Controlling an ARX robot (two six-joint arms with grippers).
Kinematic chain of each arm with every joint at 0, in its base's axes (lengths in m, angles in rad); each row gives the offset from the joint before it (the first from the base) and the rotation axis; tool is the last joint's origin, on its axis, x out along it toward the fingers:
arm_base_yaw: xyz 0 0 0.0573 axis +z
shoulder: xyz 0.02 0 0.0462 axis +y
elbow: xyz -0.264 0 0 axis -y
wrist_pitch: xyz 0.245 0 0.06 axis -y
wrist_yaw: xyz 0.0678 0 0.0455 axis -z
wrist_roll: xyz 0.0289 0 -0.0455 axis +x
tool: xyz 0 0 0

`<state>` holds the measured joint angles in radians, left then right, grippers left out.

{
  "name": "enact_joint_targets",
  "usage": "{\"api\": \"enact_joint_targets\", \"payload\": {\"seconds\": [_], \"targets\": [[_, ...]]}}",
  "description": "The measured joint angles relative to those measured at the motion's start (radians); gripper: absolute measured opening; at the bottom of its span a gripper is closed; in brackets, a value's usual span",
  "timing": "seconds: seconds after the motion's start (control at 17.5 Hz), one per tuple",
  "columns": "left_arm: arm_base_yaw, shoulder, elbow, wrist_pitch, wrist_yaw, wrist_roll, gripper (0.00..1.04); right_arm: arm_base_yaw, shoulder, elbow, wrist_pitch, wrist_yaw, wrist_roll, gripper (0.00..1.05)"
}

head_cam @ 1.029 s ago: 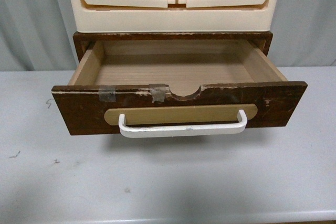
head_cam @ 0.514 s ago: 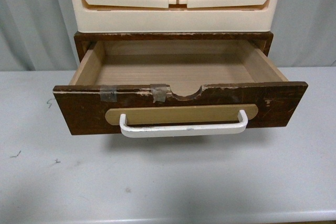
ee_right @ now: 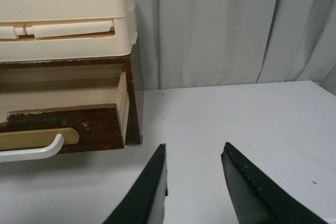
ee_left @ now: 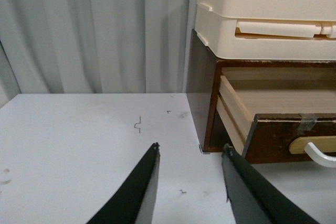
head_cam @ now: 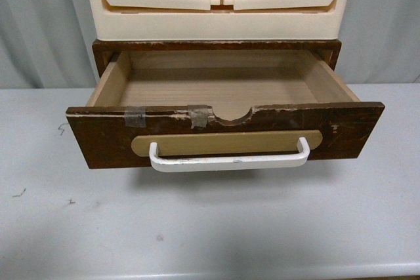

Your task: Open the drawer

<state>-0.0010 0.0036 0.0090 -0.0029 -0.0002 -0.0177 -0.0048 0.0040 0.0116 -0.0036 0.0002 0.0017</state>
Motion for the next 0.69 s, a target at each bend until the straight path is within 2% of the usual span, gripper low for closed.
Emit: {"api": "enact_joint_targets", "payload": {"seconds": [0.17, 0.46, 0.51, 0.69], "targets": [[0.0, 0.0, 0.0, 0.0, 0.0, 0.0, 0.55, 0.0, 0.0, 0.0, 0.0, 0.0, 0.0, 0.51], [0.0, 0.0, 0.0, 0.0, 0.0, 0.0, 0.98, 0.0, 0.0, 0.0, 0.0, 0.0, 0.0, 0.94], [0.0, 0.0, 0.0, 0.0, 0.0, 0.001, 1.0, 0.0, 0.0, 0.0, 0.0, 0.0, 0.001, 1.0], [0.0, 0.0, 0.0, 0.0, 0.0, 0.001, 0.98, 0.0, 0.0, 0.0, 0.0, 0.0, 0.0, 0.98]]}}
